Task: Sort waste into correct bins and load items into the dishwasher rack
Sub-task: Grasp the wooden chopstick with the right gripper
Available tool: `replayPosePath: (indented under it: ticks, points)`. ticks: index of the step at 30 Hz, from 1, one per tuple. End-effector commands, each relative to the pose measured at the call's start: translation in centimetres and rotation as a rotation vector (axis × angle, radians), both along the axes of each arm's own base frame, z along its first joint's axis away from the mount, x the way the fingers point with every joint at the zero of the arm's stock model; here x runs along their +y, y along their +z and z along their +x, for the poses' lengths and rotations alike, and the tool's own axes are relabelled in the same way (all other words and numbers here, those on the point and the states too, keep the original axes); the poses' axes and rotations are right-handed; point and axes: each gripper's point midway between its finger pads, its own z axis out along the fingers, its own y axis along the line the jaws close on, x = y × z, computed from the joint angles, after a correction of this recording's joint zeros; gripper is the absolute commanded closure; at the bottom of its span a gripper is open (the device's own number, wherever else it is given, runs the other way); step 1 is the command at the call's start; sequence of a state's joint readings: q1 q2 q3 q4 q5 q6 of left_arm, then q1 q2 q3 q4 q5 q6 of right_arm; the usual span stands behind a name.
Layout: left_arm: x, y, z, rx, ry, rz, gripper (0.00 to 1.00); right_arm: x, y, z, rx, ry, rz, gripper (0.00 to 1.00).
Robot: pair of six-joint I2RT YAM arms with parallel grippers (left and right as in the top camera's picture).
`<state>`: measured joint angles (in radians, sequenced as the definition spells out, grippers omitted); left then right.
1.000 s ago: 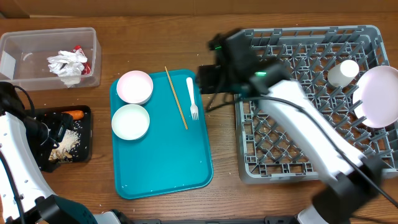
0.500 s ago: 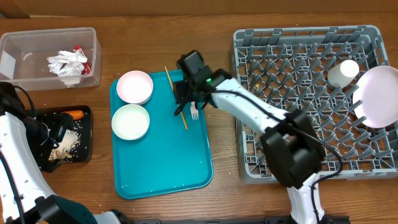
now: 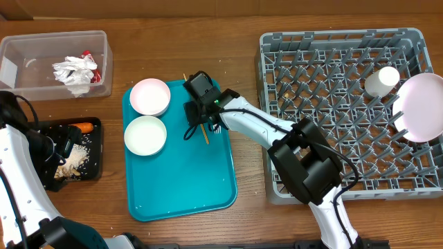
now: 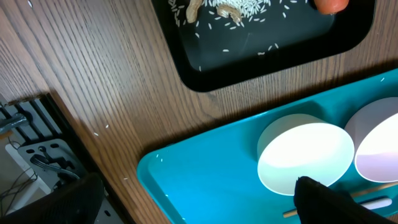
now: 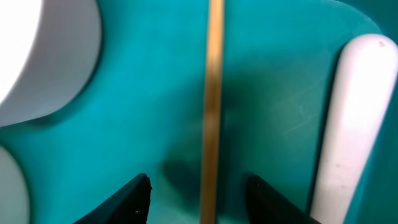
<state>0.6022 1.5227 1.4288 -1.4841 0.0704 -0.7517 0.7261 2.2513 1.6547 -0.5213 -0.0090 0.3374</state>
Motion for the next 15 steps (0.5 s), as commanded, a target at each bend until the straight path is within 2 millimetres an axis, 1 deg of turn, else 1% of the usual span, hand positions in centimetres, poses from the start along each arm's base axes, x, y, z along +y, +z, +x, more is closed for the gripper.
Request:
replayPosePath:
  ticks: [1,3,6,8,9,15]
  points:
    - [0.0,-0.1,-0.1,0.004,-0.015,0.001,0.00,-0.7,-1.0,0.5,-0.008,-0.017,-0.036,0.47]
    - [0.0,-0.1,-0.1,0.004,-0.016,0.001,0.00,-0.8,-1.6,0.4,0.000,-0.017,-0.042,0.48]
    - [0.0,-0.1,-0.1,0.004,-0.016,0.001,0.00,-0.9,-2.4,0.2,0.018,-0.022,-0.050,0.54]
    - [0.0,-0.1,-0.1,0.004,-0.016,0.001,0.00,-1.0,-2.6,0.0,0.023,-0.021,-0.058,0.61]
    - [0.0,-0.1,-0.1,0.004,-0.016,0.001,0.00,-1.1,-2.7,-0.1,0.025,-0.021,-0.062,0.63]
    - [0.0,-0.1,-0.1,0.004,-0.016,0.001,0.00,-0.9,-2.8,-0.6,0.004,-0.017,-0.104,0.65]
